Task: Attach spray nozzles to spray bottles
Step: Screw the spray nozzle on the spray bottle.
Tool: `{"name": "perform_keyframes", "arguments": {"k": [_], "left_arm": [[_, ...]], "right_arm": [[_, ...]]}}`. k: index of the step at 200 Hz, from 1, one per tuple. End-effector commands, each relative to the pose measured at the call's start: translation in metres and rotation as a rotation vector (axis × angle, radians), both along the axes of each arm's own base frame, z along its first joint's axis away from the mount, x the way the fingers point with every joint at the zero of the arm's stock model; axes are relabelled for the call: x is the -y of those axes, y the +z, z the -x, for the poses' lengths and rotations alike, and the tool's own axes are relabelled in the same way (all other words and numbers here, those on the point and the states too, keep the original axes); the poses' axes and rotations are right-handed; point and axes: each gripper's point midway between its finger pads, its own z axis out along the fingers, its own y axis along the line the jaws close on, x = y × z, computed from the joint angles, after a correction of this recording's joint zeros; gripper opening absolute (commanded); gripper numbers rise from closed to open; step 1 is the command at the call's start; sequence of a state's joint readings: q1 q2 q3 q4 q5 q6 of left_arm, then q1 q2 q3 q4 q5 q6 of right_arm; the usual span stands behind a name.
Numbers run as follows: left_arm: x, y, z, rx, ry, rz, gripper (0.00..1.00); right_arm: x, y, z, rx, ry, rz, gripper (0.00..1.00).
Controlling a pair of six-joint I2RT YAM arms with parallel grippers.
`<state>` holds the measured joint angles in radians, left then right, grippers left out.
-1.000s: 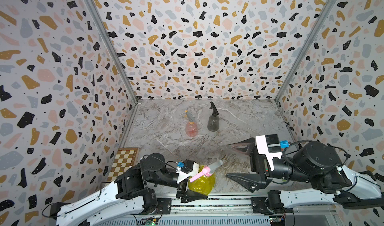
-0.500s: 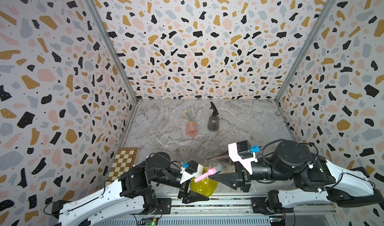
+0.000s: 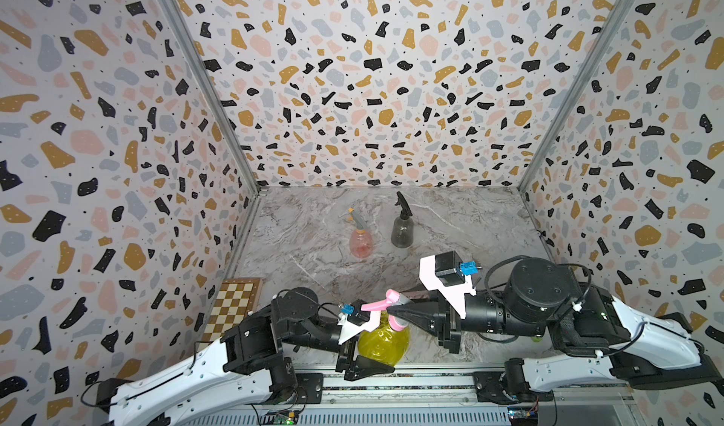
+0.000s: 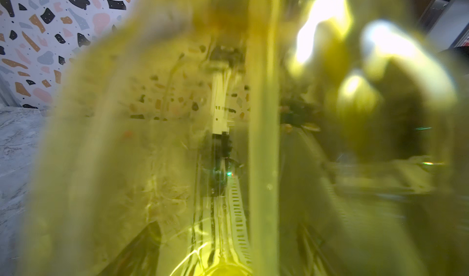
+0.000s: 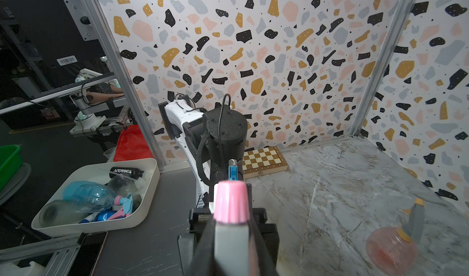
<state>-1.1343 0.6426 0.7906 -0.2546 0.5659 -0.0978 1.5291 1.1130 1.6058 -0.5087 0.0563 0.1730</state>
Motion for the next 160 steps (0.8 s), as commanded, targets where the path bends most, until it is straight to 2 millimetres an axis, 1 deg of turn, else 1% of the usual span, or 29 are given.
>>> {"name": "perform_keyframes", "arguments": {"k": [1, 3, 5, 8, 19, 20, 23, 26, 53, 73, 95, 116, 152, 155, 160], "left_arm": [[0.002, 0.015, -0.012, 0.008, 0.068, 0.057, 0.73], [0.002, 0.015, -0.012, 0.008, 0.070, 0.057, 0.75], [0.003, 0.020, -0.013, 0.015, 0.071, 0.077, 0.76], [0.003, 0.021, -0.013, 0.017, 0.075, 0.084, 0.80], [0.003, 0.020, -0.015, 0.011, 0.088, 0.084, 0.88], [0.003, 0.020, -0.016, 0.010, 0.090, 0.083, 0.89], [0.003, 0.020, -0.016, 0.010, 0.093, 0.083, 0.97], [0.003, 0.020, -0.017, 0.010, 0.096, 0.084, 1.00], [0.003, 0.015, -0.023, -0.006, 0.134, 0.080, 0.99], [0.001, 0.012, -0.028, -0.015, 0.170, 0.074, 0.99], [-0.002, 0.007, -0.038, -0.029, 0.237, 0.061, 0.99], [-0.005, 0.003, -0.049, -0.036, 0.305, 0.053, 0.99], [-0.012, 0.005, -0.060, -0.036, 0.385, 0.066, 0.99], [-0.013, -0.001, -0.061, -0.042, 0.392, 0.043, 0.99], [-0.014, -0.002, -0.062, -0.041, 0.401, 0.040, 0.99]], "right_arm": [[-0.005, -0.011, -0.006, -0.038, -0.042, 0.038, 0.00], [-0.005, -0.012, -0.006, -0.038, -0.045, 0.040, 0.00], [-0.006, -0.012, -0.006, -0.039, -0.047, 0.040, 0.00], [-0.006, -0.013, -0.007, -0.038, -0.050, 0.042, 0.00], [-0.007, -0.016, -0.010, -0.037, -0.067, 0.046, 0.00], [-0.007, -0.016, -0.010, -0.037, -0.069, 0.048, 0.00], [-0.007, -0.018, -0.011, -0.037, -0.075, 0.050, 0.00], [-0.007, -0.018, -0.012, -0.037, -0.081, 0.050, 0.00], [-0.006, -0.022, -0.020, -0.031, -0.127, 0.052, 0.00], [-0.005, -0.026, -0.030, -0.028, -0.183, 0.062, 0.00], [-0.001, -0.029, -0.041, -0.030, -0.255, 0.063, 0.00], [0.003, -0.029, -0.047, -0.041, -0.294, 0.039, 0.00], [0.014, -0.029, -0.061, -0.041, -0.385, 0.023, 0.00], [0.016, -0.029, -0.063, -0.041, -0.396, 0.024, 0.00], [0.017, -0.030, -0.066, -0.036, -0.411, 0.029, 0.00]]}}
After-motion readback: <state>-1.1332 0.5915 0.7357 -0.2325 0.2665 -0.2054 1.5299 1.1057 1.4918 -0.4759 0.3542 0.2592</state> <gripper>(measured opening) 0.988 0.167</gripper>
